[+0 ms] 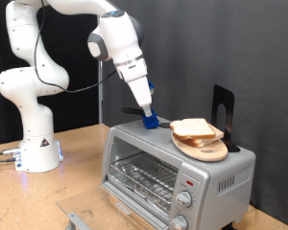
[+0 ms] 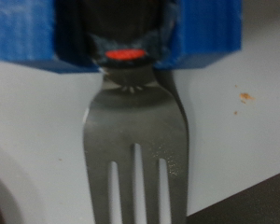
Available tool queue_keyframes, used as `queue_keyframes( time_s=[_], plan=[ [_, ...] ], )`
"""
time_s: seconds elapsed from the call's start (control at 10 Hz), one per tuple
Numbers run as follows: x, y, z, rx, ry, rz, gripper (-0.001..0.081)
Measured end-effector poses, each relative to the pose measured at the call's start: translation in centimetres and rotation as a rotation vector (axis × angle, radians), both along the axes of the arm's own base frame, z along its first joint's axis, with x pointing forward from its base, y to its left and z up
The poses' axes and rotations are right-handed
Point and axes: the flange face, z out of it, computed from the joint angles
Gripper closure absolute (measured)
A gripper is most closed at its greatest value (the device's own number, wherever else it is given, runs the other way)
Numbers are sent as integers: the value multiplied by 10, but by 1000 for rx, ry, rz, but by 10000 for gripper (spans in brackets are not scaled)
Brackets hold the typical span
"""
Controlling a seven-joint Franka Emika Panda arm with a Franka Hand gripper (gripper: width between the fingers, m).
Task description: Make a piece of toast with the oven
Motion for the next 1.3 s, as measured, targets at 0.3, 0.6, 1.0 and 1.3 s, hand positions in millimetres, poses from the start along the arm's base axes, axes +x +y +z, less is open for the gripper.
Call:
queue_keyframes(
  time_s=[0.3, 0.6, 1.0, 1.3],
  plan=[
    [-2, 8, -5, -5, 3, 17, 0],
    [-2, 11, -7, -8, 5, 21, 0],
    [-1, 11, -13, -9, 20, 17, 0],
    [0, 11, -17, -9, 24, 14, 0]
  ],
)
